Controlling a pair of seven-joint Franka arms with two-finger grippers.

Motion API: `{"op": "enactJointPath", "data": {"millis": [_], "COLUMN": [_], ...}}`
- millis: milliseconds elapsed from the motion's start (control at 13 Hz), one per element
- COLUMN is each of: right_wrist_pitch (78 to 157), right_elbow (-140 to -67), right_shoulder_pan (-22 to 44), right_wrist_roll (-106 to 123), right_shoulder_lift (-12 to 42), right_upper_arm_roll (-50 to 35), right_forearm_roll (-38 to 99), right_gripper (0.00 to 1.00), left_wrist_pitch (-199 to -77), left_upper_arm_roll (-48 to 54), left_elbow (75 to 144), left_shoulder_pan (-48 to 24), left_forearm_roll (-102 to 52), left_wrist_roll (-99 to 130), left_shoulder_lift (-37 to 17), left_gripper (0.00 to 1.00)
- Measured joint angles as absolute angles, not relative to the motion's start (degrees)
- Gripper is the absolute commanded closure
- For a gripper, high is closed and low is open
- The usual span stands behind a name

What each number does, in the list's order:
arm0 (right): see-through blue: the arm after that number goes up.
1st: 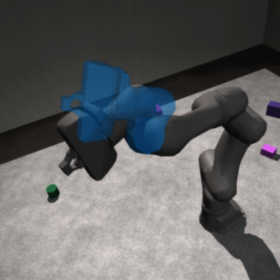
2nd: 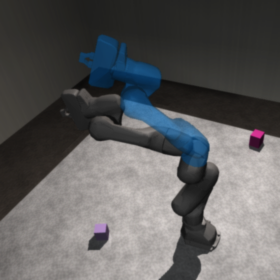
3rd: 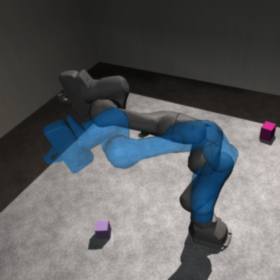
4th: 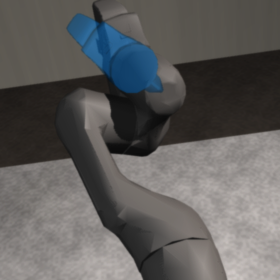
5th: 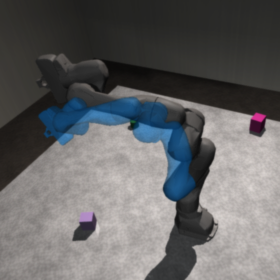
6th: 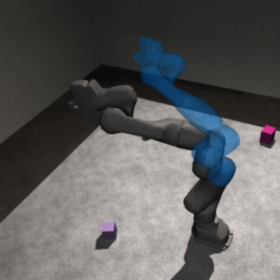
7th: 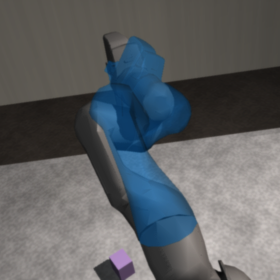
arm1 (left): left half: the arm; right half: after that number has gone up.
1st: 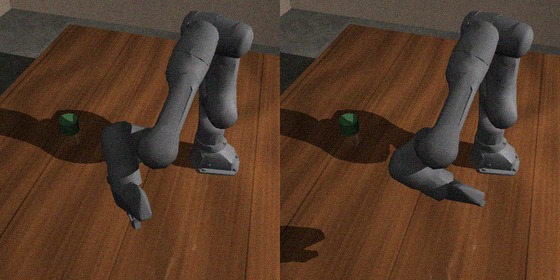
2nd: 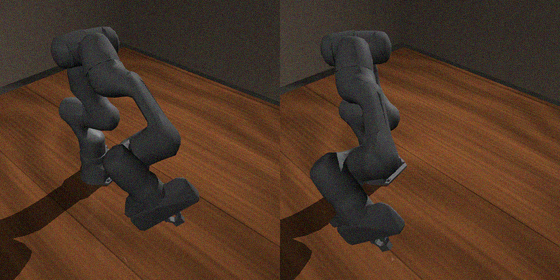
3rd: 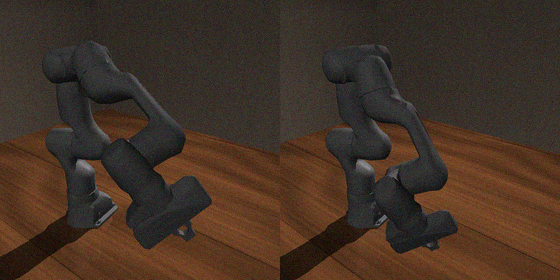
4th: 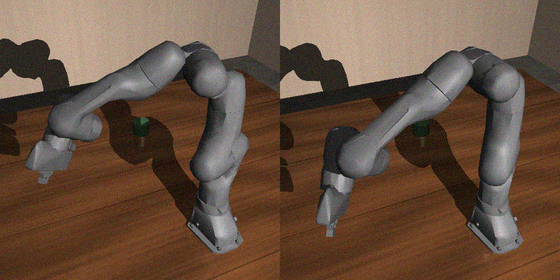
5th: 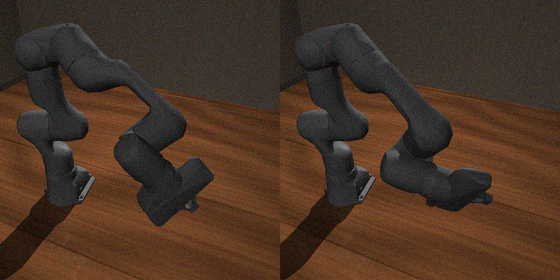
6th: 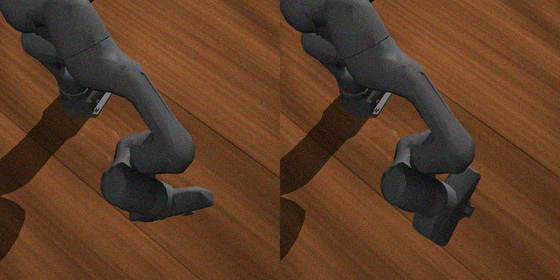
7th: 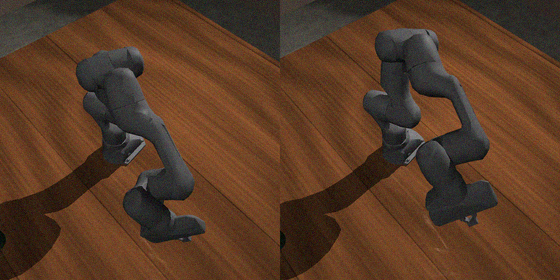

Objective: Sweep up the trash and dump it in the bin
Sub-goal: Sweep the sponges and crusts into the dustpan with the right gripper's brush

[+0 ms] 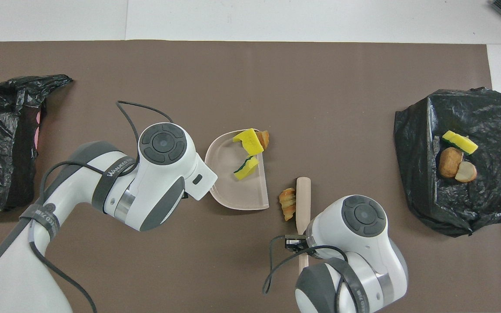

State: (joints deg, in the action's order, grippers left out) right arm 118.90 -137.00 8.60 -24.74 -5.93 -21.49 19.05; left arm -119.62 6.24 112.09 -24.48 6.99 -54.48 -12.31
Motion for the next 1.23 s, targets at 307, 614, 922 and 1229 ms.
{"op": "enactJointPath", "data": {"millis": [307, 614, 922, 1229], "right_wrist_pitch": [122.8, 123.4, 114.0, 104.3], "right_elbow": [-133.3, -126.8, -119.7, -115.1], "right_shoulder_pan": [10.2, 12.7, 11.8, 9.1], "right_wrist_roll": [-20.8, -21.0, -23.8, -20.9], "right_shoulder_lift": [-3.0, -0.5, -0.6, -0.9], "right_upper_arm_roll": [-21.5, -21.5, -20.3, -19.9], "right_forearm_roll": [32.9, 40.2, 36.3, 17.0], "right_gripper": [1.0, 1.0, 1.0, 1.0], "left_wrist_pitch": [-120.6, -121.9, -121.9, -121.9], "left_upper_arm_roll": [6.2, 6.2, 6.2, 6.2], "left_elbow": [114.4, 116.7, 117.1, 117.2], "left_shoulder_pan": [-24.5, -24.5, -24.5, -24.4], "left_forearm_roll": [7.7, 7.7, 7.7, 7.7], "left_wrist_roll": [-55.3, -55.3, -55.1, -54.5], "left_shoulder_lift": [-11.2, -9.8, -9.6, -9.5], "left_gripper": [1.0, 1.0, 1.0, 1.0]}}
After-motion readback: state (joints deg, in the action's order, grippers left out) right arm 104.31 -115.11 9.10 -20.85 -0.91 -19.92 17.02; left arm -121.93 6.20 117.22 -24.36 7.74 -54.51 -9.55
